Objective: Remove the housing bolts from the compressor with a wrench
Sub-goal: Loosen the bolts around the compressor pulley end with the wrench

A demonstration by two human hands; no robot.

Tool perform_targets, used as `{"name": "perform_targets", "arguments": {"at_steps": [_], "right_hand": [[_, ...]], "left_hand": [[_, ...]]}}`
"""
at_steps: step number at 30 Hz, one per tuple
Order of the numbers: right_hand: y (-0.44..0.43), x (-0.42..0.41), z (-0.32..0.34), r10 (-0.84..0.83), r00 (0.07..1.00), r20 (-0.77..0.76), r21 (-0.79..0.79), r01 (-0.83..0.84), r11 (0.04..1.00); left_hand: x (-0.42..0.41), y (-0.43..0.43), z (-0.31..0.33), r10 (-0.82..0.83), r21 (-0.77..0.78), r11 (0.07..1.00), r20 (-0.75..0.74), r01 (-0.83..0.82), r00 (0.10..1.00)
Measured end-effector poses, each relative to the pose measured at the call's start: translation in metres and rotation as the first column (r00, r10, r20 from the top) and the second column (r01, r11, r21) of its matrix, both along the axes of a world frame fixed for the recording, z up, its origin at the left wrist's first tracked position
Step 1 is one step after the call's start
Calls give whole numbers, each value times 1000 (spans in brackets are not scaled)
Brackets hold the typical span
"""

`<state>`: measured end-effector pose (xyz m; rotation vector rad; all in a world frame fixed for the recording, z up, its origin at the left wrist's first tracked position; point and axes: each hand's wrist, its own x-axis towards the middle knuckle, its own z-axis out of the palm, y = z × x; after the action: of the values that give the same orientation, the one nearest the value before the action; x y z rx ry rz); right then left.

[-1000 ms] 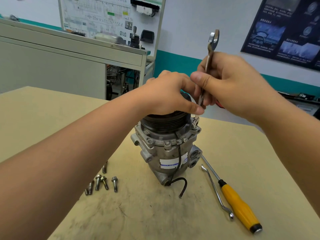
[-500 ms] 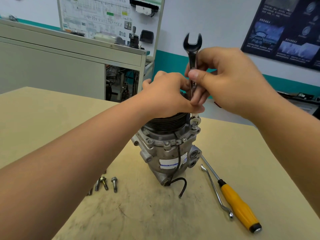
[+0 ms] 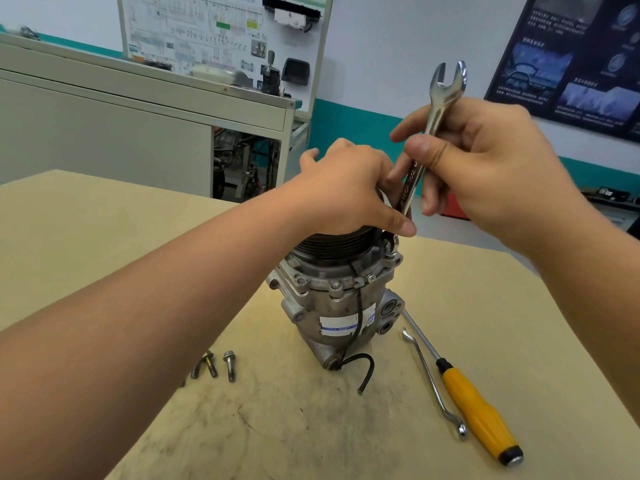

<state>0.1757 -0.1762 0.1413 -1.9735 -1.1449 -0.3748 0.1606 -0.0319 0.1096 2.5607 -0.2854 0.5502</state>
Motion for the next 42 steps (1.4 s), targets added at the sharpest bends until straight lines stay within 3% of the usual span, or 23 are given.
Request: {"name": "perform_targets", "arguments": {"at_steps": [15, 19, 27, 33, 37, 42], "right_hand": [[5, 0, 2, 36, 990, -137, 25, -33, 999], [8, 1, 5, -70, 994, -81, -49, 66, 997], [9, 12, 7, -137, 990, 44, -90, 141, 986], [14, 16, 9, -93, 994, 60, -95, 99, 991], [15, 16, 8, 14, 996, -87, -44, -18, 999], [15, 13, 8, 137, 978, -157, -43, -145, 989]], "left_hand": [[-4, -2, -1, 8, -82, 997, -31, -10, 999], [-5, 5, 2, -137, -75, 988, -78, 132, 987], [-1, -1, 0, -3, -48, 999, -7, 2, 1000], [1, -4, -2, 43, -135, 989, -74, -53, 996], [0, -4, -3, 21, -194, 980, -75, -35, 997], [-1, 3, -2, -58, -210, 977, -84, 40, 995]]}}
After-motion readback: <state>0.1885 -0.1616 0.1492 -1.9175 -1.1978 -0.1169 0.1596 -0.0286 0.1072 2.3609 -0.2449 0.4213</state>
